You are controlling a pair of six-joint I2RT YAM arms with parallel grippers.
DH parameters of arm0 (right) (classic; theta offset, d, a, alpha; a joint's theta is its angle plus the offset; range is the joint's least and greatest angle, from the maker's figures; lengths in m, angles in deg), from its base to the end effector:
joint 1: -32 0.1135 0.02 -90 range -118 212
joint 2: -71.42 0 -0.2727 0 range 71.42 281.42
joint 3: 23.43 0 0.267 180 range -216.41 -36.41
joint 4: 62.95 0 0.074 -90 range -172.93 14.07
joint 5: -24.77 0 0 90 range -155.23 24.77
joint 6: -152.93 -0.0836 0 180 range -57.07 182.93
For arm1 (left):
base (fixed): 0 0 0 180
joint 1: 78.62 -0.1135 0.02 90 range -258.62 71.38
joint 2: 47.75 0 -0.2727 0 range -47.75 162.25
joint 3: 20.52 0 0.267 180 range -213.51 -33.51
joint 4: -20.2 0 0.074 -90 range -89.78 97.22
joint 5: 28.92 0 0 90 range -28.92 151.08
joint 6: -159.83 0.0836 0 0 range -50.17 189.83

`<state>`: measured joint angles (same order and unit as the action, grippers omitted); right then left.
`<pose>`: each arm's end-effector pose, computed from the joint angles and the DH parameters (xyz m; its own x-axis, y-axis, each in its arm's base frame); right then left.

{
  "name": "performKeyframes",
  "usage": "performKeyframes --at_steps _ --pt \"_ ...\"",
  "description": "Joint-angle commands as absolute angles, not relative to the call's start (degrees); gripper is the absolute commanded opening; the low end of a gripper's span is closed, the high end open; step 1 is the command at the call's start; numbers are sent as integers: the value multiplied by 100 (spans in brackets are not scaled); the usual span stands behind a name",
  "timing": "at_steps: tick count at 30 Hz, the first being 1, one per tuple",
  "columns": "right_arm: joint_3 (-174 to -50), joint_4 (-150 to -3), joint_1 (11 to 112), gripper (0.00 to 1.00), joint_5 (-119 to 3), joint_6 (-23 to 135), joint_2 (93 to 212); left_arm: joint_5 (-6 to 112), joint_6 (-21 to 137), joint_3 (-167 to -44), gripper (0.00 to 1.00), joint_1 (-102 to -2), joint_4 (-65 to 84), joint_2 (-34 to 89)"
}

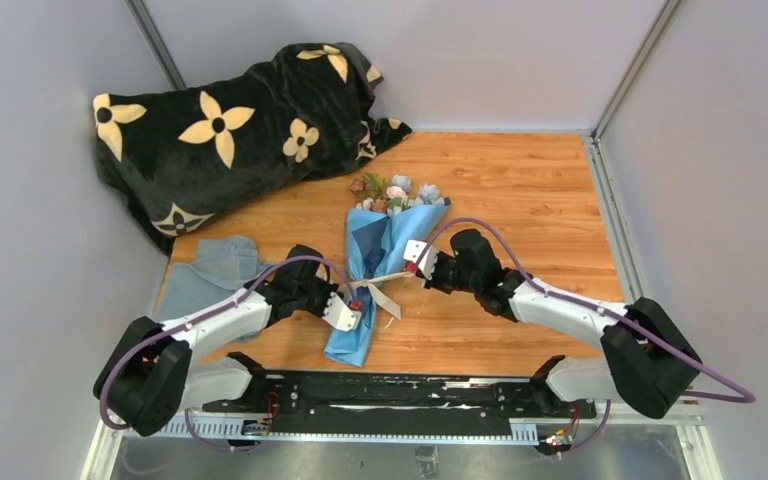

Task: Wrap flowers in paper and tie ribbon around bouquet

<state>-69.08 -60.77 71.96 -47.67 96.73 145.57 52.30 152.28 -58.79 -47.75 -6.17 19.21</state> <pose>0.2275 0.2235 0.1803 0.1735 -0.5465 -0.8193 -0.8701 0.3045 -0.3875 0.1970 -0.1327 0.1079 0.4846 0.8517 -0.1993 0.7740 -0.3114 0.5513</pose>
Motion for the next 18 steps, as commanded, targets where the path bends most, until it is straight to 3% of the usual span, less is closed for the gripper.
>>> performKeyframes --at_steps 1,7,18 --pt "-7056 -7486 7341 0 -6021 10111 14327 5359 15366 -5803 0 -4858 -1034 1889" --pt "-7157 -8332 7377 0 -7288 10164 14934 5420 15509 -5733 0 -4865 -1136 1895" --pt "-7212 -8139 7384 0 -7198 10170 14876 4680 15087 -6047 0 -4607 -1527 1752"
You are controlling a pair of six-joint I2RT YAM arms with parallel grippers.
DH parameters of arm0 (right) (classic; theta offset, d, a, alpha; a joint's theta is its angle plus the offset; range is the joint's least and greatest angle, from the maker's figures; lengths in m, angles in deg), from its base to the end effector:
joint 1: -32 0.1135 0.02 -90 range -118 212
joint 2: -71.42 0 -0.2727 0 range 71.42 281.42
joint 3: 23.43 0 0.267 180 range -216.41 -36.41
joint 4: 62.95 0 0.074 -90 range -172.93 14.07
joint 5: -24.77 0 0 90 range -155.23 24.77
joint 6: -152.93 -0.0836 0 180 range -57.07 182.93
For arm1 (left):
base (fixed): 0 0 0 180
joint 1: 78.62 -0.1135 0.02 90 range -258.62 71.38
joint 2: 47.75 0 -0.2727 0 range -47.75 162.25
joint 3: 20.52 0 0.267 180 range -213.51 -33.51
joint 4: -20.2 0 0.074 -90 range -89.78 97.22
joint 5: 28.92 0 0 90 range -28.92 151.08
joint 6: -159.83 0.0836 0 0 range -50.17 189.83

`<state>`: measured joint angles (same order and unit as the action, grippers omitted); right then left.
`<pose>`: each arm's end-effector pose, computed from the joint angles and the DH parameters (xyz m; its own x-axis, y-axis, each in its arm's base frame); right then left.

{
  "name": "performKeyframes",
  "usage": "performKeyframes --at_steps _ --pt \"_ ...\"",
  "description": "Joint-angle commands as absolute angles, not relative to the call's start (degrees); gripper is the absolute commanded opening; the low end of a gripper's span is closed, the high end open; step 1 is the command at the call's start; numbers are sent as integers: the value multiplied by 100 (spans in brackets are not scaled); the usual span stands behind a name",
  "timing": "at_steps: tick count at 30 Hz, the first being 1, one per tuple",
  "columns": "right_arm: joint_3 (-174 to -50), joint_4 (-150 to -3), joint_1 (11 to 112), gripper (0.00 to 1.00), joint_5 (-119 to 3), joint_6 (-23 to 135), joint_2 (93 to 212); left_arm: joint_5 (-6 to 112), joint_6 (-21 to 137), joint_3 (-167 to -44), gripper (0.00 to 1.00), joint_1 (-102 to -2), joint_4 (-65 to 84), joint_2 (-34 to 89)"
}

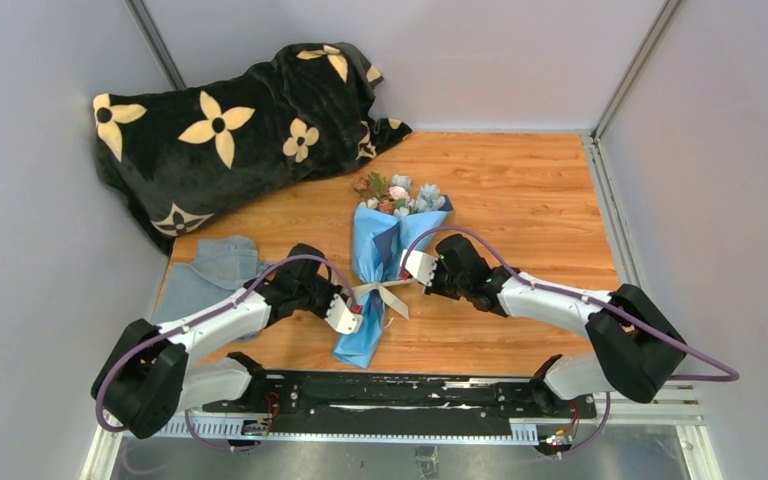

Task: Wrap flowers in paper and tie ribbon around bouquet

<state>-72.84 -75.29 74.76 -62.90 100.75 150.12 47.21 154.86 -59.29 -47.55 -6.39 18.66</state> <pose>0.2306 0.2178 0.1456 0.0444 -0.7935 -0.6070 -0.8526 0.2866 -0.4370 0.1936 -0.1400 0.1137 0.5585 0.7927 -0.2444 0.7462 -0.3514 0.5655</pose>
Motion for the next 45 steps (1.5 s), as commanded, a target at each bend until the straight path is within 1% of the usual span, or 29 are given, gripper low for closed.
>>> performKeyframes --at_steps 1,2,3,4,5,6,7,8,11,12,13,15,16,17,20,22,25,26,28,30,32,34,36,38,43,45 --pt "-7210 -8037 7391 0 -7202 10165 14799 4637 14746 -6126 0 -4345 -1473 1757" --pt "-7221 -7930 7385 5 -7266 10095 14694 4623 14358 -6213 0 -4064 -1362 1795" --pt "-7256 -7889 7364 16 -7228 10031 14576 4607 14030 -6294 0 -3748 -1258 1865" --pt "-7305 -7886 7318 37 -7118 9914 14409 4545 13736 -6345 0 -3487 -1147 1922" --pt "-7353 -7890 7264 49 -6975 9735 14216 4446 13466 -6374 0 -3275 -1019 1949" --pt "-7380 -7904 7170 65 -6831 9525 13918 4328 13249 -6381 0 -3100 -909 1977" --pt "-7387 -7944 7112 73 -6666 9310 13639 4219 13046 -6390 0 -2982 -829 1989" --pt "-7386 -8029 7089 75 -6429 9115 13374 4114 12923 -6397 0 -2901 -767 1993" --pt "-7417 -8498 7073 76 -5707 8516 12589 4031 12686 -6412 0 -2791 -555 1958" --pt "-7359 -8552 7071 75 -5261 8286 12405 4021 12576 -6430 0 -2791 -478 1934" --pt "-7258 -8417 7073 74 -4583 7928 12297 4008 12460 -6451 4 -2791 -430 1911" --pt "-6916 -8044 7069 70 -3873 7334 12328 4055 12464 -6479 22 -2791 -495 1856" --pt "-6777 -7815 7069 66 -3640 6983 12444 4156 12496 -6479 32 -2791 -572 1811" --pt "-6705 -7676 7073 60 -3539 6605 12608 4400 12637 -6443 40 -2791 -676 1751" --pt "-6710 -7553 7080 36 -3483 6187 13112 4881 13054 -6306 48 -2800 -1131 1352" --pt "-6599 -7103 7102 35 -3303 6014 13317 4794 13329 -6154 53 -2804 -1306 827" --pt "-6484 -6792 7169 36 -3242 5978 13736 4369 13447 -5925 67 -2800 -1403 50" --pt "-6476 -6797 7191 37 -3241 6005 13844 4205 13491 -5891 69 -2800 -1465 -165" --pt "-6440 -6779 7226 42 -3209 6018 13996 3977 13550 -5799 73 -2800 -1622 -475" --pt "-6330 -6598 7248 52 -3238 6023 14082 3829 13634 -5743 74 -2793 -1780 -622" --pt "-6220 -6280 7268 55 -3321 6032 14173 3665 13671 -5701 74 -2787 -1827 -604" --pt "-6243 -6080 7268 56 -3335 6081 14316 3500 13562 -5680 74 -2755 -1653 -473" --pt "-6325 -5985 7276 55 -3314 6138 14523 3373 13502 -5687 71 -2648 -1374 -191" --pt "-6384 -5890 7278 53 -3262 6158 14686 3354 13552 -5695 70 -2476 -1160 166" --pt "-6384 -5843 7278 48 -3303 6183 14856 3393 13949 -5446 74 -1951 -487 778" --pt "-6333 -5809 7278 43 -3414 6184 14802 3487 14108 -5310 75 -1798 -237 951"
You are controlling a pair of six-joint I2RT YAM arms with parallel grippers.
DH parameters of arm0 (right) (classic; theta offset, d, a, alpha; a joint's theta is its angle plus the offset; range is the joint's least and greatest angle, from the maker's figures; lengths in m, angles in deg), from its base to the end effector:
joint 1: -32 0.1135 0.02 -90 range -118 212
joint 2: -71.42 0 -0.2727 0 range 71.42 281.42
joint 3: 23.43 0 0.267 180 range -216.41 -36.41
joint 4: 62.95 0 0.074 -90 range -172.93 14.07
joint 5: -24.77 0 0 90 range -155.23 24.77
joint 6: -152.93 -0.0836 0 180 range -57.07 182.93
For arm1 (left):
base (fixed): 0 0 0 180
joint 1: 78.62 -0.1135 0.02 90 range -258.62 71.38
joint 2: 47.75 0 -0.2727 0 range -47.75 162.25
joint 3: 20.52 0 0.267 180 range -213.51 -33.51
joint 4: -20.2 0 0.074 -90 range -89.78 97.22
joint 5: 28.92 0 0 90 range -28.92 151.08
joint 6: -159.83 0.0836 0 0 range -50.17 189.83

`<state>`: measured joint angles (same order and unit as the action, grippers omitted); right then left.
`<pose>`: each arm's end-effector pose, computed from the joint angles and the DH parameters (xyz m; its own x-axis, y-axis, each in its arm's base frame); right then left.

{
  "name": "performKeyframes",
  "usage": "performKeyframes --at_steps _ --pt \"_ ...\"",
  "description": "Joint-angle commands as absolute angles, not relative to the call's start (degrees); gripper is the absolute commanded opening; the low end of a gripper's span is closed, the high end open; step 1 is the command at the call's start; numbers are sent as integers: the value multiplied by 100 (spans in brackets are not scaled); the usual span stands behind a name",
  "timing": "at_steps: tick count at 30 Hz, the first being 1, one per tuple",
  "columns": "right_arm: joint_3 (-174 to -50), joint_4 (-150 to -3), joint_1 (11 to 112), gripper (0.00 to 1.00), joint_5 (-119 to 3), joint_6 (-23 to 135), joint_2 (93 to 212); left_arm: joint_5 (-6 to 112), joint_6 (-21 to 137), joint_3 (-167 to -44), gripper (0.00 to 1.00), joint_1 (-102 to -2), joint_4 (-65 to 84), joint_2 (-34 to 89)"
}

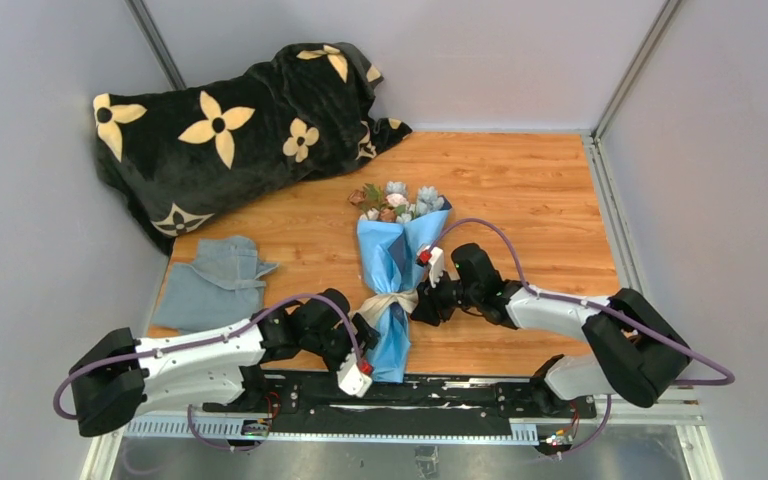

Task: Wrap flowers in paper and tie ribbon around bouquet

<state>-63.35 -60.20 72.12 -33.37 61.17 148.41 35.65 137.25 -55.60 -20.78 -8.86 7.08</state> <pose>0.1944 0.2215 0.1365 -0.4580 -0.3518 -0.8164 -0.8670 0.3796 0.3228 0.0828 -0.1991 0.1337 0.6911 0.4674 -0.5512 0.7212 -0.4956 0.4840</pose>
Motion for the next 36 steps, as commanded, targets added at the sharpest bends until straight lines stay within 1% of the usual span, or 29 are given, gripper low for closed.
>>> performKeyframes --at_steps 1,4,5,6,8,13,16,20,24,27,28,31,33,35,36 --pt "-6299 -5767 7278 38 -3476 6192 14772 3521 14136 -5271 75 -1767 -113 1032" --pt "-6267 -5708 7287 17 -3625 6188 14748 3524 14104 -5249 76 -1754 138 1225" --pt "-6261 -5747 7286 11 -3665 6200 14757 3556 14026 -5230 76 -1754 262 1268" --pt "-6268 -5818 7287 6 -3702 6194 14755 3611 13955 -5198 75 -1752 464 1313" --pt "-6311 -6110 7281 1 -3685 6132 14693 3733 13933 -5161 75 -1754 675 1462" --pt "-6741 -8387 7399 0 -3660 5808 14022 4028 13894 -5102 64 -1754 1321 1823" --pt "-6777 -9361 7451 0 -3263 5450 13654 4203 13767 -5118 61 -1754 1634 2073" --pt "-7049 -10409 7461 0 -2643 5175 13747 4430 13448 -5290 59 -1753 1821 2268" --pt "-7352 -11027 7458 0 -2645 5268 13963 4414 13330 -5385 58 -1753 1887 2373" --pt "-7803 -11498 7369 4 -2960 5394 13988 4362 13101 -5454 57 -1749 1874 2375" --pt "-7879 -11571 7301 10 -3016 5431 13971 4345 12997 -5476 57 -1753 1871 2339" --pt "-8251 -12013 6906 40 -3313 5573 13798 4286 12619 -5527 57 -1744 1856 2189" --pt "-8451 -12247 6531 61 -3563 5762 13584 4253 12286 -5588 60 -1701 1857 2073" --pt "-8661 -12341 5988 75 -3730 5848 13320 4239 11959 -5683 67 -1647 1819 1962" --pt "-8775 -12337 5670 76 -3794 5877 13208 4206 11828 -5766 71 -1631 1679 1888"
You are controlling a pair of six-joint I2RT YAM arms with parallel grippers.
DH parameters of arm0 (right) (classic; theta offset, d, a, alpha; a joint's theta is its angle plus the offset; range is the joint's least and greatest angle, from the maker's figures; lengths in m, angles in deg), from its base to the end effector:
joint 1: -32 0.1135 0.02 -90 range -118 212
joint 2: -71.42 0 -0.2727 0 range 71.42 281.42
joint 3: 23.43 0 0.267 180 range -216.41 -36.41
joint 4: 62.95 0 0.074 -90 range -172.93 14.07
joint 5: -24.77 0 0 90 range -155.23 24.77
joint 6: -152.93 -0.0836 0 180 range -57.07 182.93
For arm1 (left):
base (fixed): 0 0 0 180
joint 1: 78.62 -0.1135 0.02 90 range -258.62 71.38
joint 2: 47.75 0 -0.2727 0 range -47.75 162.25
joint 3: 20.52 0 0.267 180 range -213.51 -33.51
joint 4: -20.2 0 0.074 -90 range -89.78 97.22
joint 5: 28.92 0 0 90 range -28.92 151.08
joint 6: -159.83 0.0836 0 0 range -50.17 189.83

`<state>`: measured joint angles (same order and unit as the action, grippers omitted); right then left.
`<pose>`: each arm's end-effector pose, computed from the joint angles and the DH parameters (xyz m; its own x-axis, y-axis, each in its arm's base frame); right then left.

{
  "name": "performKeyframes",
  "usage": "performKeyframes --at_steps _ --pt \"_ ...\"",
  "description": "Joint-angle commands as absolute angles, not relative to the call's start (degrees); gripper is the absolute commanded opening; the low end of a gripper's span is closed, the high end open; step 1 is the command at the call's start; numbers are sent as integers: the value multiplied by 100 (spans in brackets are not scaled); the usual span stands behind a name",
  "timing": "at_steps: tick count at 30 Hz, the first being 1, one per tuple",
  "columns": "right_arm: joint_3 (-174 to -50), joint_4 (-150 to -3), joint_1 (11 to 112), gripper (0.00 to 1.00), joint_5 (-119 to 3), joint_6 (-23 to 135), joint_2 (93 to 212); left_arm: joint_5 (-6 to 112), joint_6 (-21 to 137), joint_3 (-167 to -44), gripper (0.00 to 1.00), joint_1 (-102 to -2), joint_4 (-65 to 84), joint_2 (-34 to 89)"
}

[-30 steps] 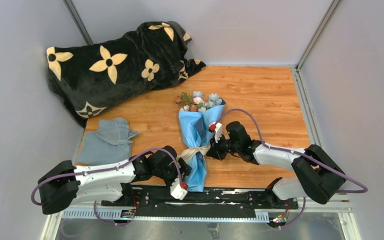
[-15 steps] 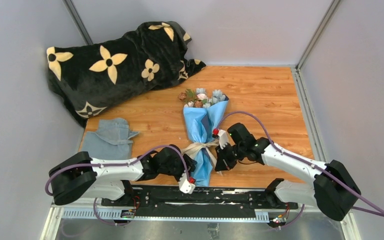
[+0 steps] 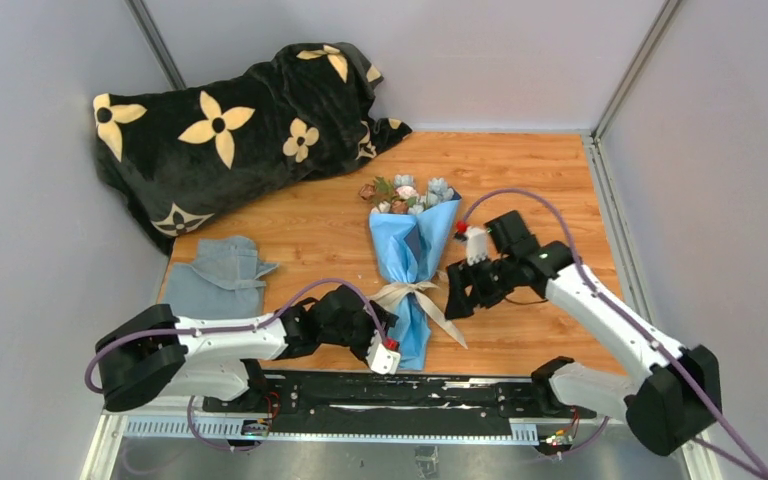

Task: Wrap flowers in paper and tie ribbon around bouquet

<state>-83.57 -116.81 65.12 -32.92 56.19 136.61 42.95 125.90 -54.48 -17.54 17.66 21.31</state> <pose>0.1818 0.1720 0.2137 -0.7936 -0.3993 -0.4591 -0.6040 0.6081 0.5152 0.1042 -0.2423 0.1210 0.6242 0.5007 -0.5997 0.7759 -0.3074 0.5510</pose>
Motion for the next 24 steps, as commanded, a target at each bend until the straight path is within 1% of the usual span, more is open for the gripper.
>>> performKeyframes --at_steps 1,2,3,4,6,8,10,12,13,15,17,20,22,24 --pt "-8926 -12305 5337 77 -3910 5881 13104 4156 11712 -5922 76 -1626 1438 1820" --pt "-9092 -12153 4953 77 -4029 5878 12994 4120 11625 -6196 81 -1628 903 1711" --pt "-9168 -12033 4722 77 -4204 5849 12947 4112 11606 -6440 83 -1626 545 1646" --pt "-9181 -11719 4538 78 -4446 5785 12830 4179 11587 -6713 87 -1637 -209 1573" --pt "-8969 -10765 4287 79 -5022 5562 12688 4429 11551 -7149 88 -1758 -1203 1356" --pt "-8628 -9869 4098 79 -5681 5444 12664 4399 11471 -7527 90 -2169 -2100 1035" --pt "-8398 -9247 3877 79 -6042 5439 12814 4200 11388 -8028 92 -2726 -2923 683" --pt "-8321 -8932 3622 80 -6257 5411 13031 4244 11283 -8394 93 -3239 -3669 513" --pt "-8325 -8840 3532 80 -6326 5407 13119 4416 10973 -8628 94 -3532 -3879 434" --pt "-8275 -8588 3456 81 -6607 5405 13223 4866 10499 -8828 97 -4250 -4123 429" --pt "-8104 -8296 3461 81 -6936 5356 13239 5398 10292 -8822 97 -5091 -4231 556" --pt "-7591 -7540 3459 81 -7364 5270 13114 6015 10222 -8575 98 -5903 -3992 888" --pt "-7081 -6867 3459 82 -7823 5020 13002 6089 9956 -8375 98 -6343 -3539 1104" --pt "-6763 -6512 3456 82 -7994 4983 12895 5919 9611 -8243 98 -6796 -3028 1319"
